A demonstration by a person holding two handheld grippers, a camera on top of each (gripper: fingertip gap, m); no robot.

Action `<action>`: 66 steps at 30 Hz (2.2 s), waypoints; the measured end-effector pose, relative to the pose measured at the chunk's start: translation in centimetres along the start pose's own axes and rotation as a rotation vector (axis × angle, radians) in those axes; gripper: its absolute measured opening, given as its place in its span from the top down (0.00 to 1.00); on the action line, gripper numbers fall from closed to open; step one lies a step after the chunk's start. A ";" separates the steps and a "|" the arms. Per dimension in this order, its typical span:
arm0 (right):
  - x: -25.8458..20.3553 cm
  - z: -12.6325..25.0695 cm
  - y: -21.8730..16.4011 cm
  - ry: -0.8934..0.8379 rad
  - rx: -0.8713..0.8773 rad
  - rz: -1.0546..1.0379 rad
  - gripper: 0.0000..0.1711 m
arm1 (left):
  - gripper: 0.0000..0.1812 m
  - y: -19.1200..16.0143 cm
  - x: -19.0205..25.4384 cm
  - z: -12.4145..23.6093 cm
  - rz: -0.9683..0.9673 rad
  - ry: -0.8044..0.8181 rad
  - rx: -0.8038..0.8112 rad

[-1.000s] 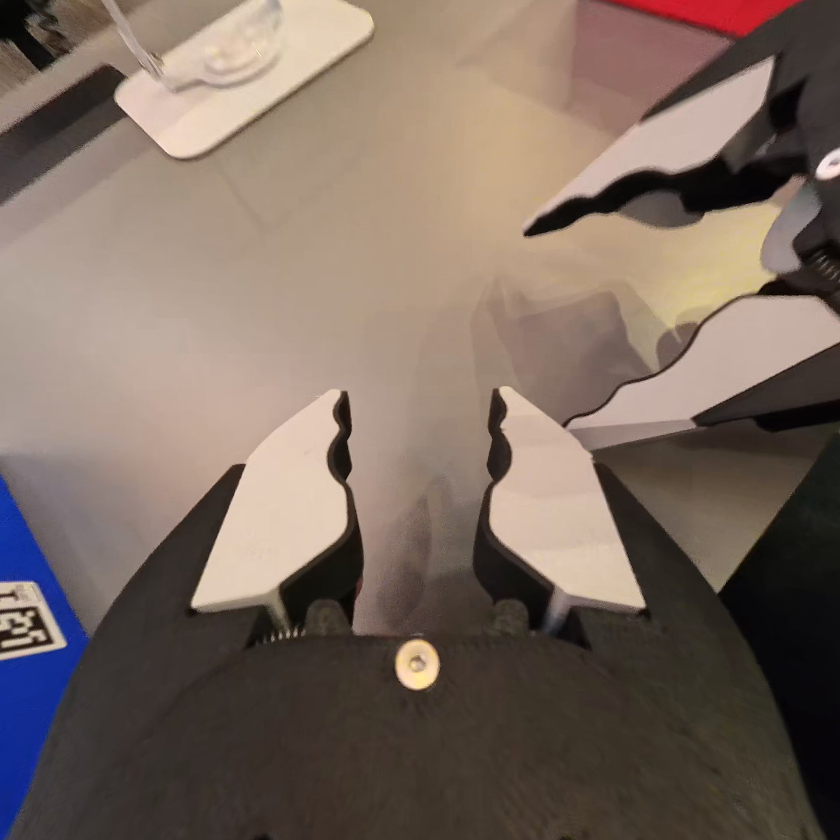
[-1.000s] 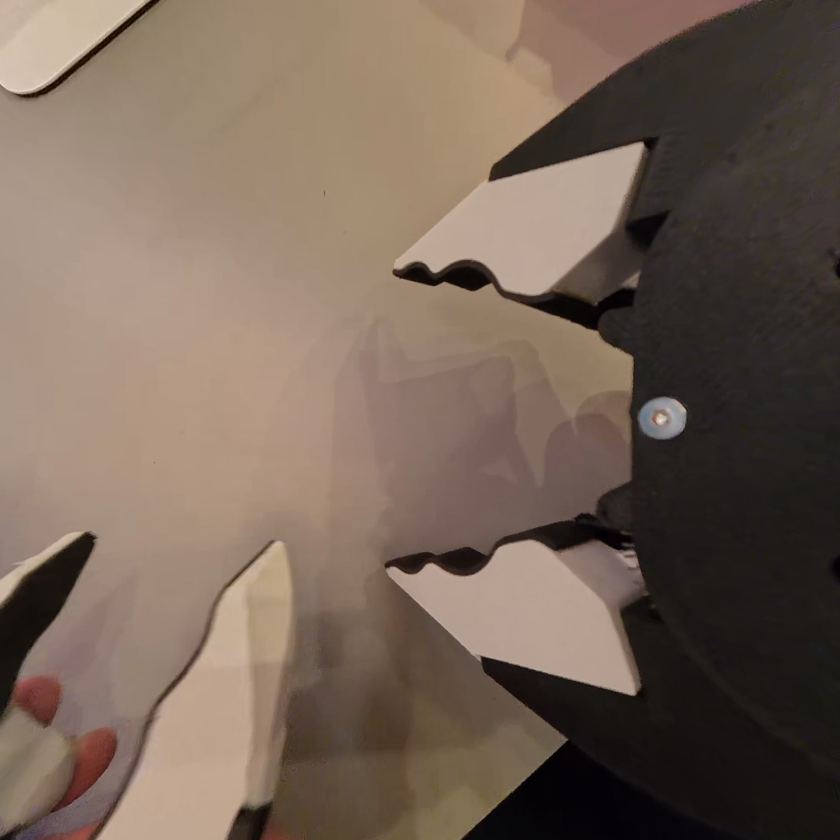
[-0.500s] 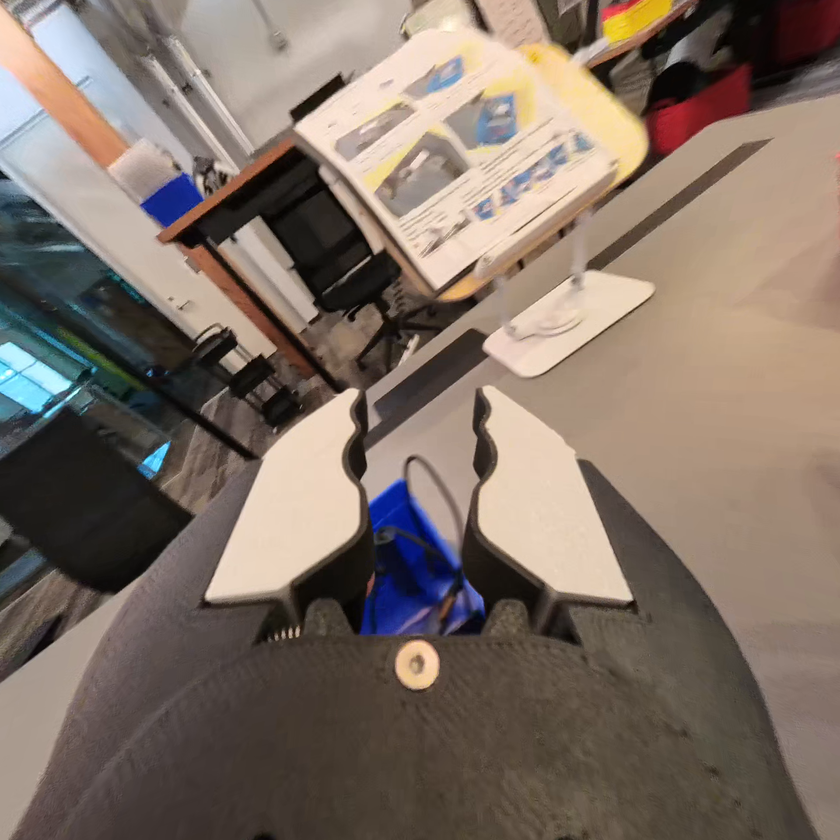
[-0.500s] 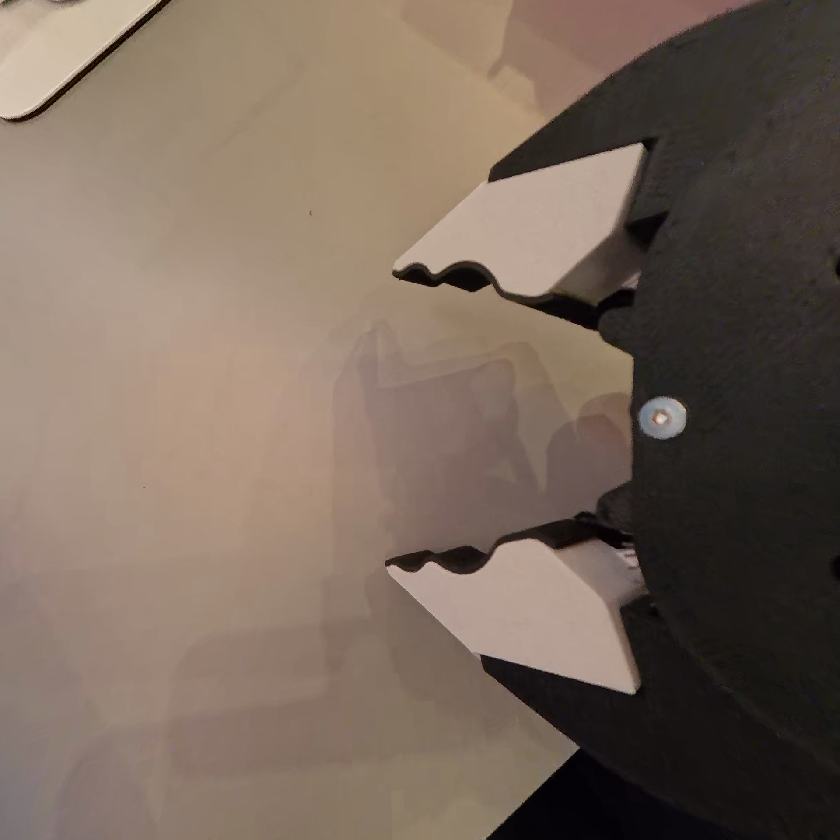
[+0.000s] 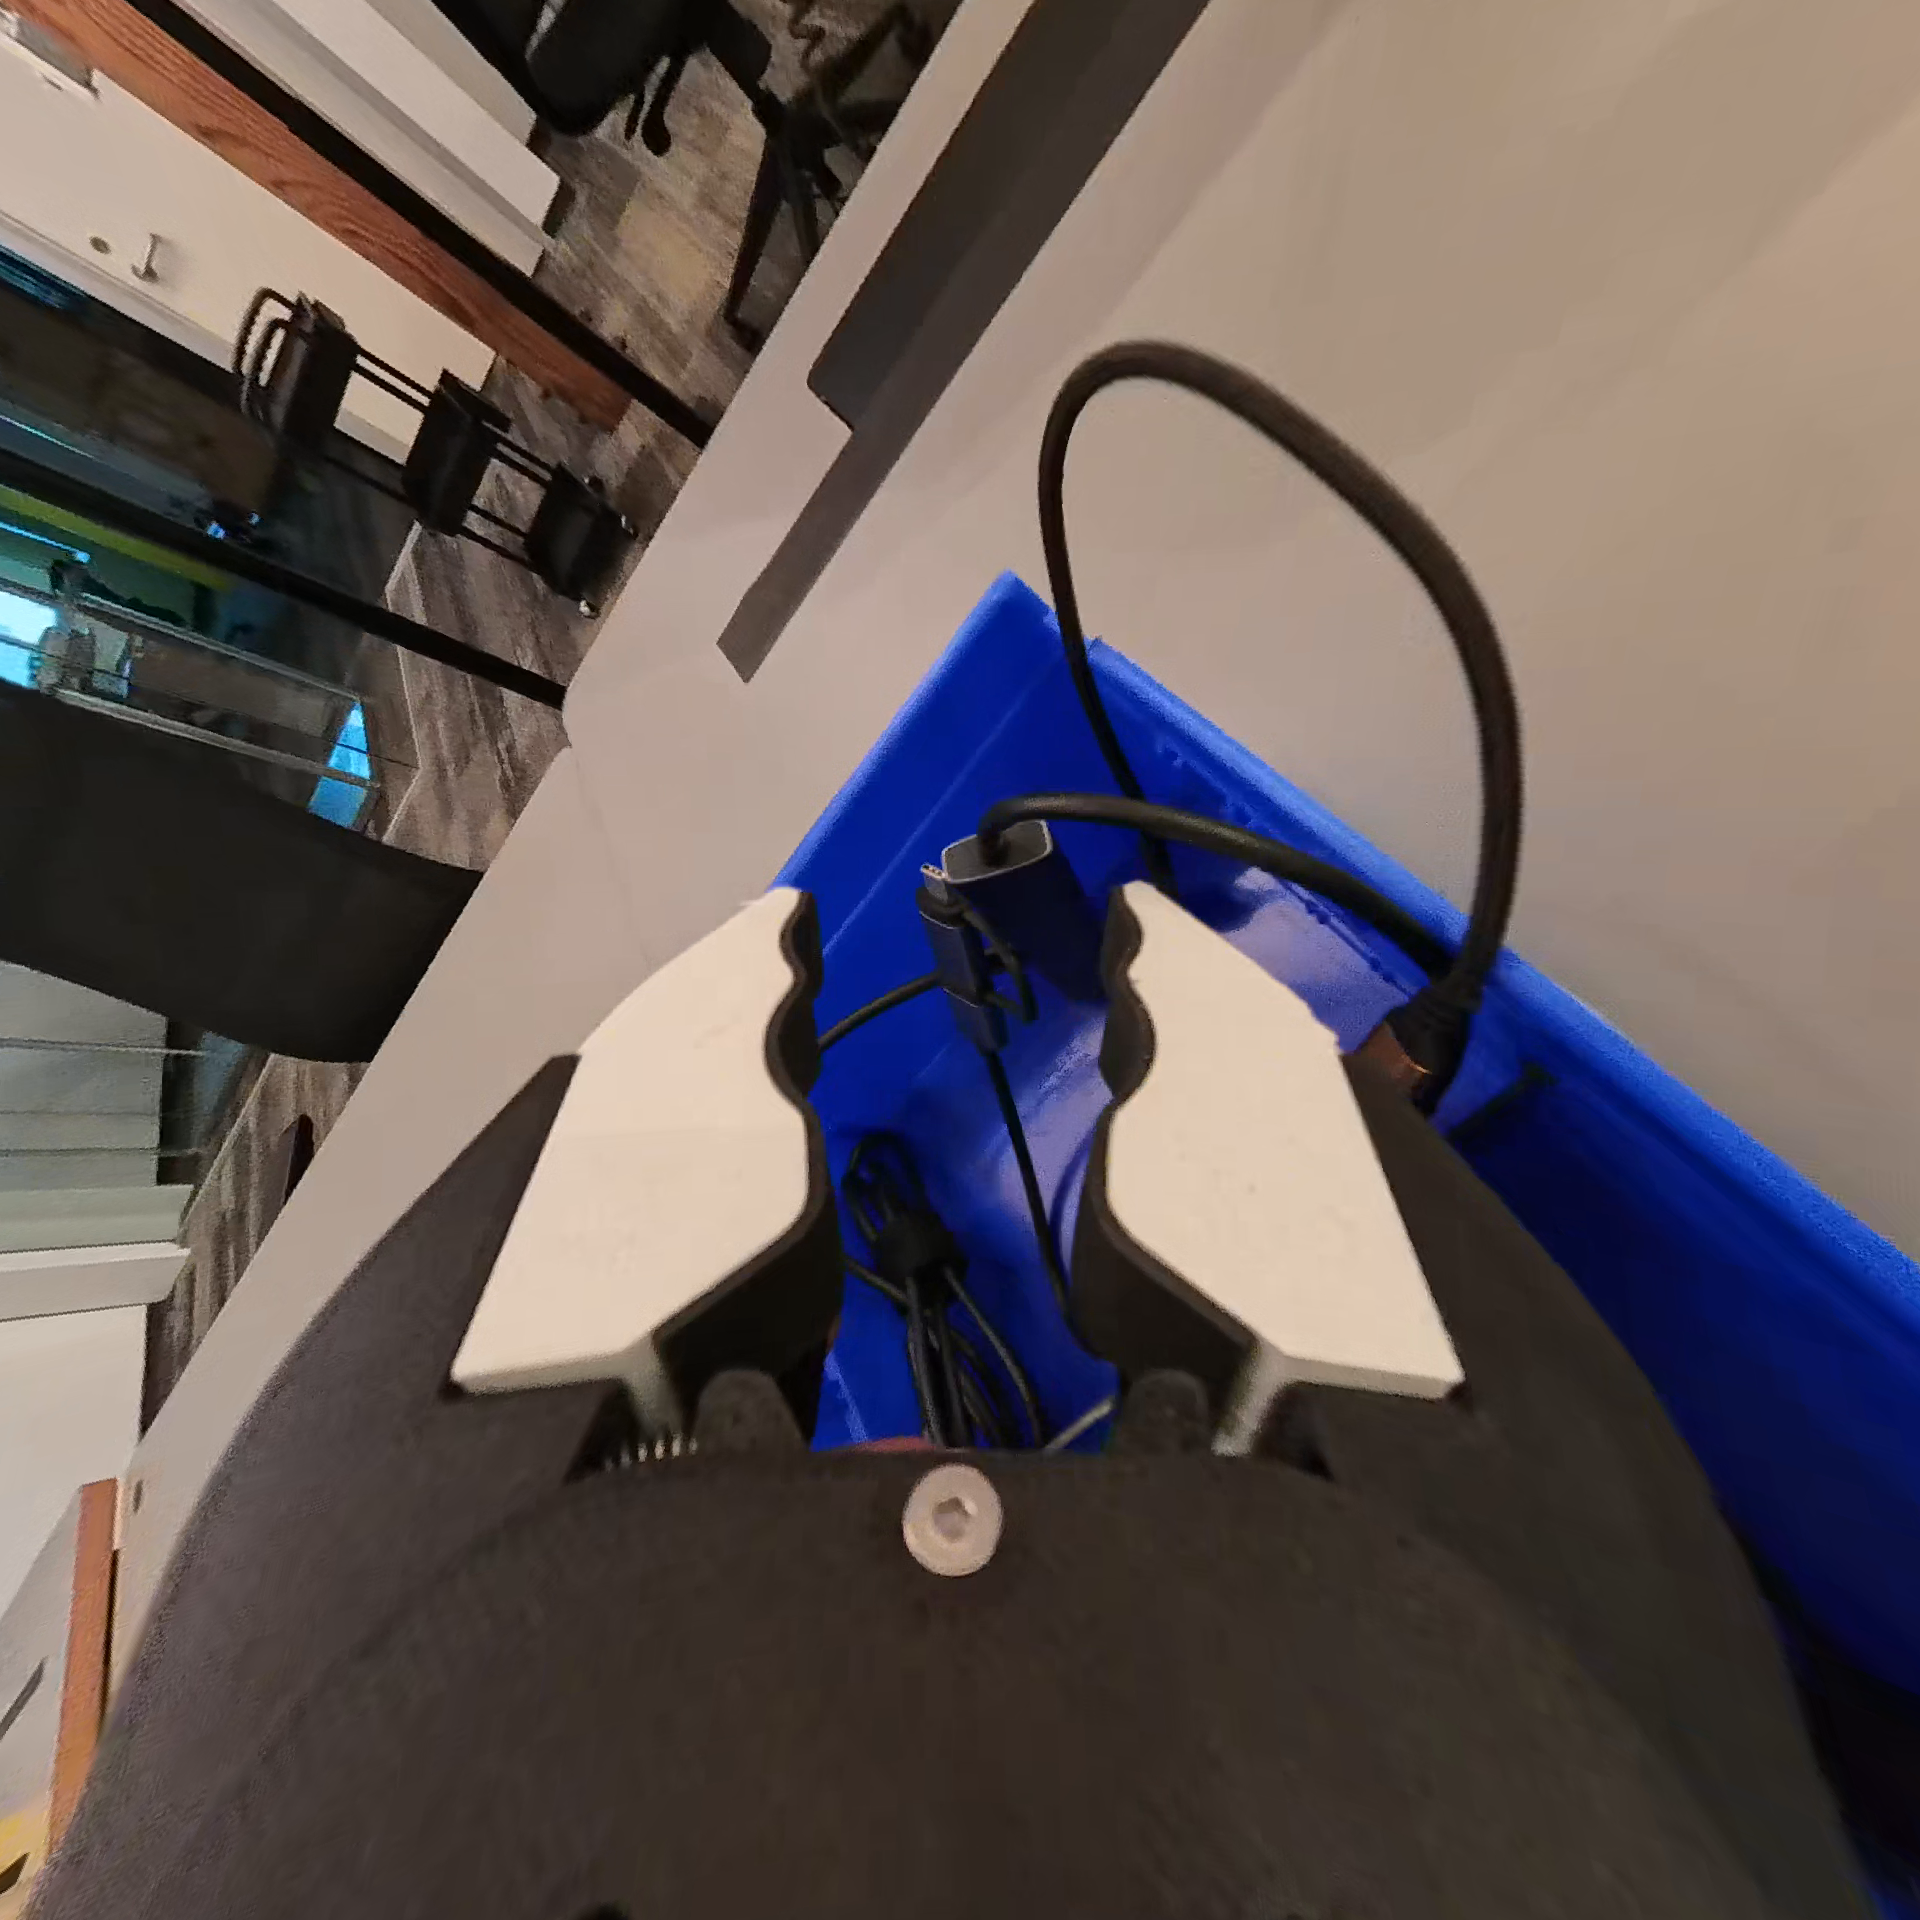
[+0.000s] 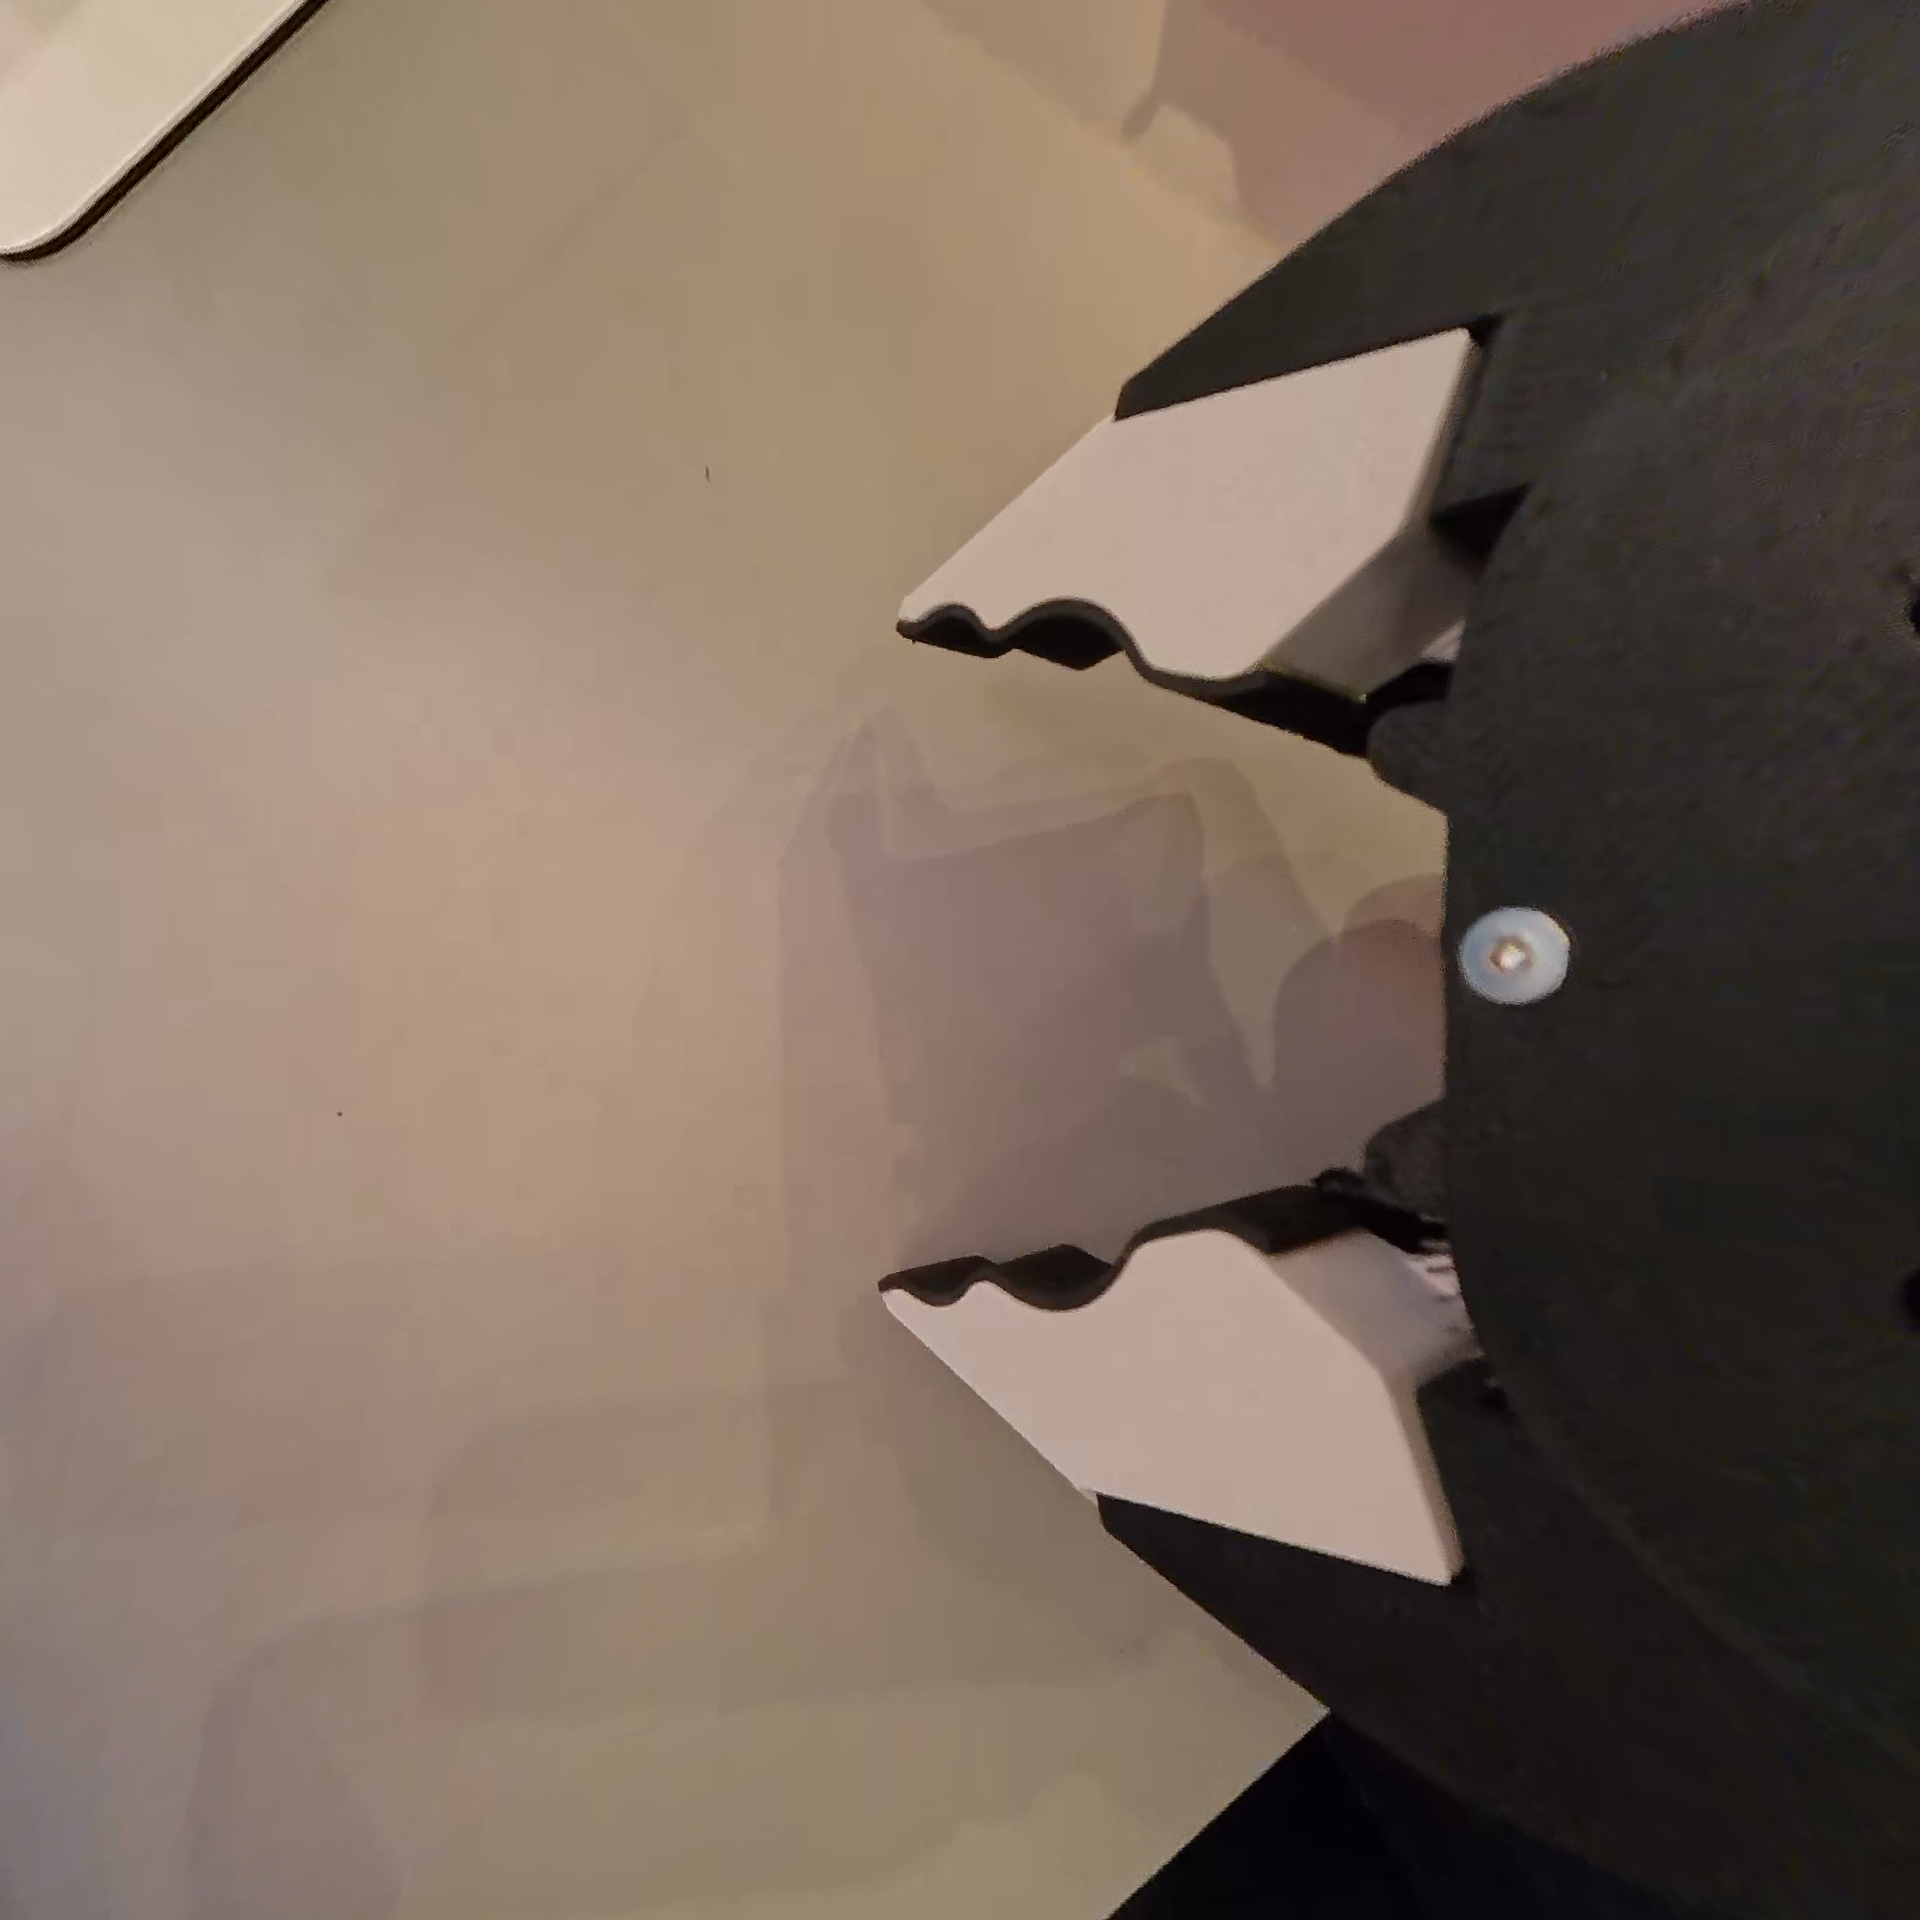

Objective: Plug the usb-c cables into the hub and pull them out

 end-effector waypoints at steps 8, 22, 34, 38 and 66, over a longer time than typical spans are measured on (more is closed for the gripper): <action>0.0 -0.2 0.0 0.022 0.010 -0.020 0.34 | 0.81 -0.3 0.5 -2.2 0.023 -0.011 -0.004; 0.0 -0.2 -0.1 0.031 0.010 -0.013 0.35 | 0.86 1.3 -2.5 1.2 0.214 0.027 0.208; -0.1 0.0 0.0 0.029 0.006 0.003 0.36 | 0.87 1.8 -6.2 5.2 0.582 -0.050 0.524; -0.2 0.0 0.0 0.030 0.004 0.007 0.37 | 0.87 1.3 -7.3 6.1 0.656 -0.038 0.582; -0.4 0.1 0.0 0.032 0.001 0.018 0.38 | 0.88 2.2 -10.8 12.8 0.737 0.037 0.808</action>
Point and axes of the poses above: each gripper's, where its closed fingertips meet, z back along the fingers, y out of its top, x = y × z across the jaws, the point moved 5 cm from there along z, back along the fingers, and after that the axes turned 6 degrees about -y, right-handed, at the moved point
